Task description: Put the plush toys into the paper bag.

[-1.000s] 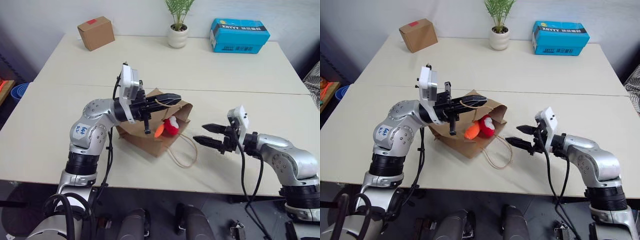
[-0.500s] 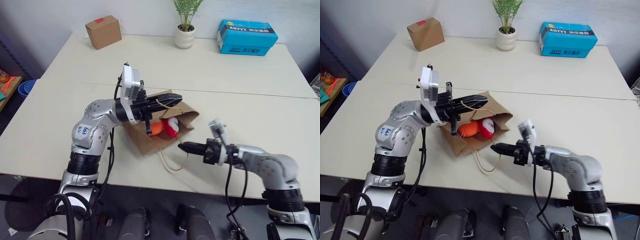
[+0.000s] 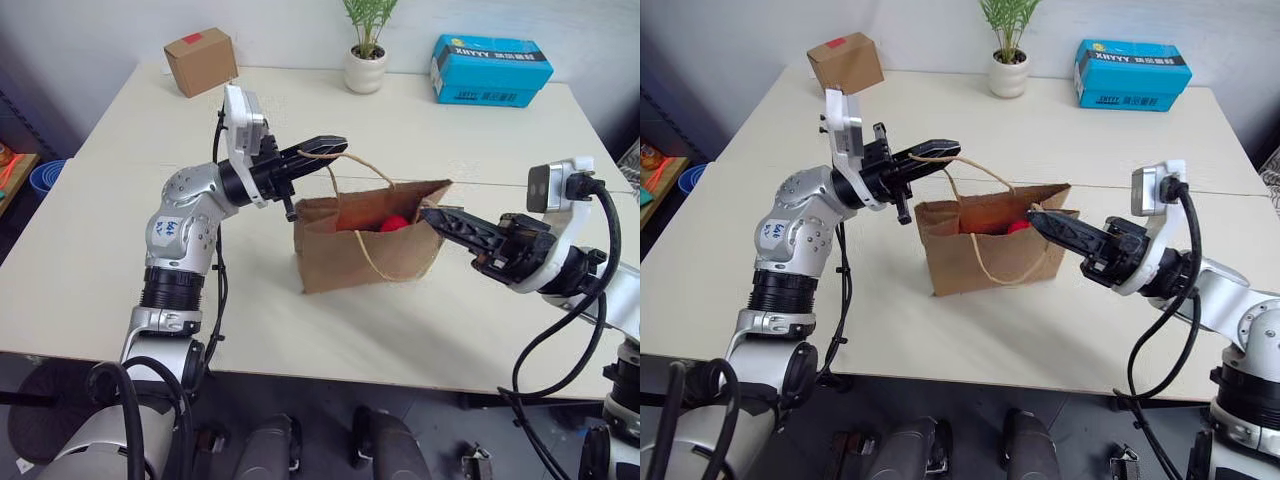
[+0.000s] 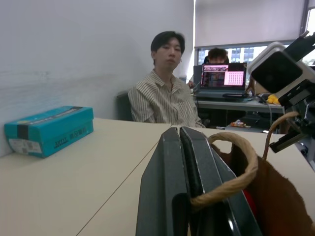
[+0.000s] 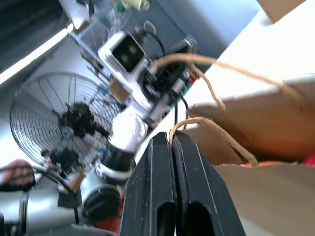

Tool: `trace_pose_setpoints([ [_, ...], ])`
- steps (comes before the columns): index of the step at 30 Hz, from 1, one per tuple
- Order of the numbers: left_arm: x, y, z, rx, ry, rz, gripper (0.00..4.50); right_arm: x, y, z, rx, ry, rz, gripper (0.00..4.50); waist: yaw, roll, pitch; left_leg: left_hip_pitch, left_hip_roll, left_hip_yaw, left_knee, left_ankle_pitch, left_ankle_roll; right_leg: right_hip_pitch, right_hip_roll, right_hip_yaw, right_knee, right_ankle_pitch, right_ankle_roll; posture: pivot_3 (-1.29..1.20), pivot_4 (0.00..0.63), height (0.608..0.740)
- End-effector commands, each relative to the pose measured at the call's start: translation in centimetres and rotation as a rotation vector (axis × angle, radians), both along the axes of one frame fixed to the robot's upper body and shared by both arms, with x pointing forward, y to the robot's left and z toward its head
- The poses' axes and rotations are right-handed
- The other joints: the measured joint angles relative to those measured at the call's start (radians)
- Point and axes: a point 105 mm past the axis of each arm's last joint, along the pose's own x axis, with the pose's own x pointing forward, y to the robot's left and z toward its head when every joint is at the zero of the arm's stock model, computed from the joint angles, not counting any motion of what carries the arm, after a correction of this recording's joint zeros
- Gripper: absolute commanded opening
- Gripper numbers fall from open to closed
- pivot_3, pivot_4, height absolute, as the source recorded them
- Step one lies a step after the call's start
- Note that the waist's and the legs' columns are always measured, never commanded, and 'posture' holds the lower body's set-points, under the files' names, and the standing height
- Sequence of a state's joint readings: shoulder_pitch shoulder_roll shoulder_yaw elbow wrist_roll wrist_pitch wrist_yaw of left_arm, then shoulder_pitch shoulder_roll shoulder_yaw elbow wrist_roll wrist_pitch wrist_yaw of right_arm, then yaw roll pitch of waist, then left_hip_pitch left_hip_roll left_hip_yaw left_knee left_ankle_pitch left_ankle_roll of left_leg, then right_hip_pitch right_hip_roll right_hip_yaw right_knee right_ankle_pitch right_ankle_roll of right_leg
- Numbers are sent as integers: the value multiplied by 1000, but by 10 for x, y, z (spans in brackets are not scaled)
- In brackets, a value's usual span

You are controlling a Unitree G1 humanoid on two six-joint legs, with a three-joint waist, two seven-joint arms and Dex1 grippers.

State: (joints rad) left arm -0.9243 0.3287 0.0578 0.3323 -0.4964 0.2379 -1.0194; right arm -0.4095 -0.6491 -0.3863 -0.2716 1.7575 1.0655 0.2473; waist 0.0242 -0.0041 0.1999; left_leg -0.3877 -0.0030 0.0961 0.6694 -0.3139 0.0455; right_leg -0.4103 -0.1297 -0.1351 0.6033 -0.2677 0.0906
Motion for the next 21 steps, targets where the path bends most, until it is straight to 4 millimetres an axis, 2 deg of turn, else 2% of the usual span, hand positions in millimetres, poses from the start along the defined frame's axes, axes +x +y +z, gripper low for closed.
trace_pose_setpoints([
  [1, -4, 0, 0, 48, -27, -29, 194, 2, 3, -7, -26, 15, -21, 9, 0, 0, 0, -1, 0, 0, 0, 0, 0, 0, 0, 0, 0, 0, 0, 0, 150, 740],
  [4, -7, 4, -1, 66, -29, -37, 931, -6, 5, -11, -77, -19, 2, 674, 2, 0, 0, -2, -1, -1, 1, 0, 1, 0, -1, 0, 0, 0, 0, 0, 150, 740],
  [6, -9, 13, 0, 90, -28, -36, 1567, -17, 4, -10, -117, -49, 40, 1337, 2, 0, 0, -2, -1, -1, 2, 0, 1, -1, -1, 0, 0, 0, 1, 0, 150, 740],
  [9, -11, 29, 1, 133, -10, -36, 2539, -25, -7, -1, -145, -106, 27, 2435, 1, 0, 0, -3, 0, -1, 3, 0, 1, -1, -1, 0, 0, 0, 1, 0, 150, 740],
  [14, -12, 63, -15, 260, 84, -2, 4127, -35, -29, 7, -260, -206, -61, 4264, 0, 0, 0, -2, 0, -1, 2, -1, 2, -1, -1, 1, 0, 0, 1, 0, 150, 740],
  [15, -10, 71, -17, 267, 92, 28, 4439, -36, -35, 7, -285, -249, -99, 4500, 0, 0, 0, -2, 0, -1, 2, -1, 2, -1, 0, 1, 0, 0, 1, 0, 150, 740],
  [18, -9, 84, -19, 252, 90, 77, 4477, -38, -50, 10, -304, -376, -200, 4500, 2, 0, 0, -2, 0, -1, 2, -1, 2, -1, -1, 1, -1, 1, 1, 0, 150, 740],
  [21, -19, 86, -35, 277, 101, 41, 4477, -34, -61, -6, -383, -387, -276, 4500, 3, 0, 0, -2, -1, -1, 3, -2, 3, 0, -1, 2, -1, 1, 2, 0, 150, 740],
])
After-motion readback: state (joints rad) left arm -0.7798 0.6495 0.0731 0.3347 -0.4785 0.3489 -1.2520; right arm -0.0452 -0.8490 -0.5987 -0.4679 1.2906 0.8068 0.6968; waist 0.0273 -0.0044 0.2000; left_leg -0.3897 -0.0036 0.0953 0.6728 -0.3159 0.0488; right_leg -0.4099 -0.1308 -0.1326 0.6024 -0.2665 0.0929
